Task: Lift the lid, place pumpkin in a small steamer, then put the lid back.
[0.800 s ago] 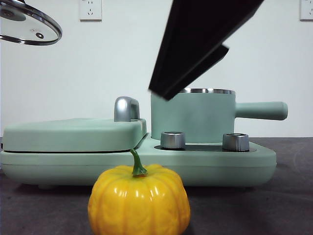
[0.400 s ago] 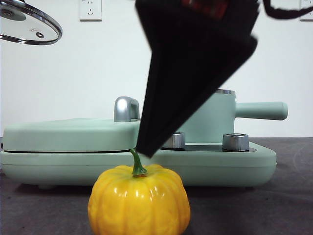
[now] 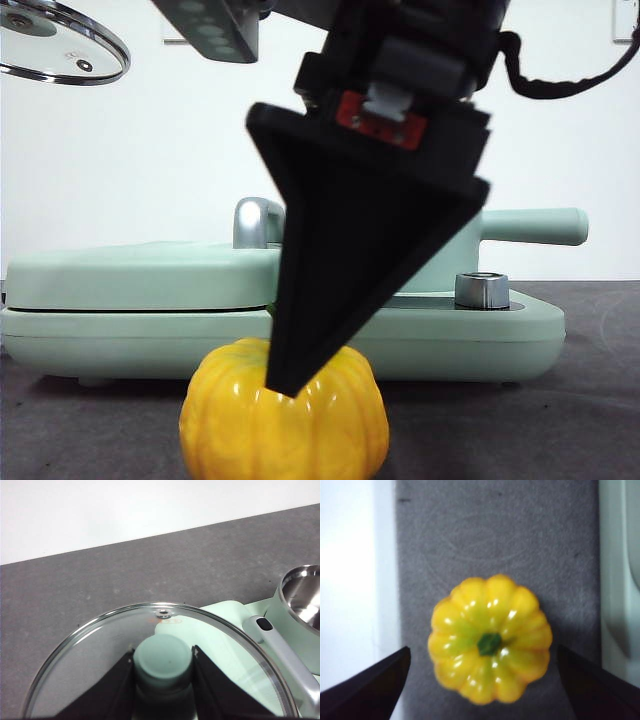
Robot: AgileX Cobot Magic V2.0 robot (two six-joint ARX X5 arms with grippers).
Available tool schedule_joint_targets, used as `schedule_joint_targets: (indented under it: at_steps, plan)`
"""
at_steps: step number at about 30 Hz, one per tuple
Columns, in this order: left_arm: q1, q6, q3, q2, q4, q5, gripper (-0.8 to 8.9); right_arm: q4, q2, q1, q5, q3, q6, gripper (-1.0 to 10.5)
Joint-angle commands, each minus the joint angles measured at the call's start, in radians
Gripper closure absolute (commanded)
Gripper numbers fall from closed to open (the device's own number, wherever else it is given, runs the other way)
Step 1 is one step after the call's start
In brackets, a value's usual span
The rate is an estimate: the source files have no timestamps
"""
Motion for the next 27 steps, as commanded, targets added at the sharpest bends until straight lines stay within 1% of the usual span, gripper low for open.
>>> schedule_joint_targets:
  at_steps: [1, 9, 13, 15, 18, 21, 24, 25, 27]
  plan:
    - [-0.001, -0.007, 0.019, 0.001, 0.031, 0.002, 8.03, 0.035, 0.042, 0.014, 0.003, 0.019, -0.012, 4.8]
    - [-0.001, -0.007, 0.019, 0.001, 0.031, 0.002, 8.03, 0.037, 0.107, 0.018, -0.007, 0.019, -0.011, 4.8]
    - [-0.001, -0.007, 0.019, 0.001, 0.031, 0.002, 8.03, 0.016, 0.100, 0.018, -0.004, 0.019, 0.045, 5.4]
    - [-0.001, -0.007, 0.019, 0.001, 0.032, 0.002, 8.03, -0.003, 0.086, 0.015, -0.001, 0.019, 0.076, 5.4]
    - [-0.001, -0.007, 0.019, 0.001, 0.034, 0.002, 8.03, -0.031, 0.048, 0.005, 0.005, 0.020, 0.140, 5.4]
    - [-0.001, -0.007, 0.019, 0.001, 0.046, 0.002, 8.03, -0.076, -0.016, -0.009, 0.030, 0.021, 0.212, 5.4]
    - [-0.001, -0.007, 0.019, 0.001, 0.056, 0.002, 8.03, -0.137, -0.100, -0.023, 0.082, 0.024, 0.303, 5.4]
    - [-0.001, -0.007, 0.019, 0.001, 0.056, 0.002, 8.03, -0.172, -0.135, -0.032, 0.112, 0.031, 0.348, 5.5]
    - [-0.001, -0.008, 0.019, 0.003, 0.053, 0.002, 8.03, -0.241, -0.184, -0.048, 0.159, 0.052, 0.414, 5.5]
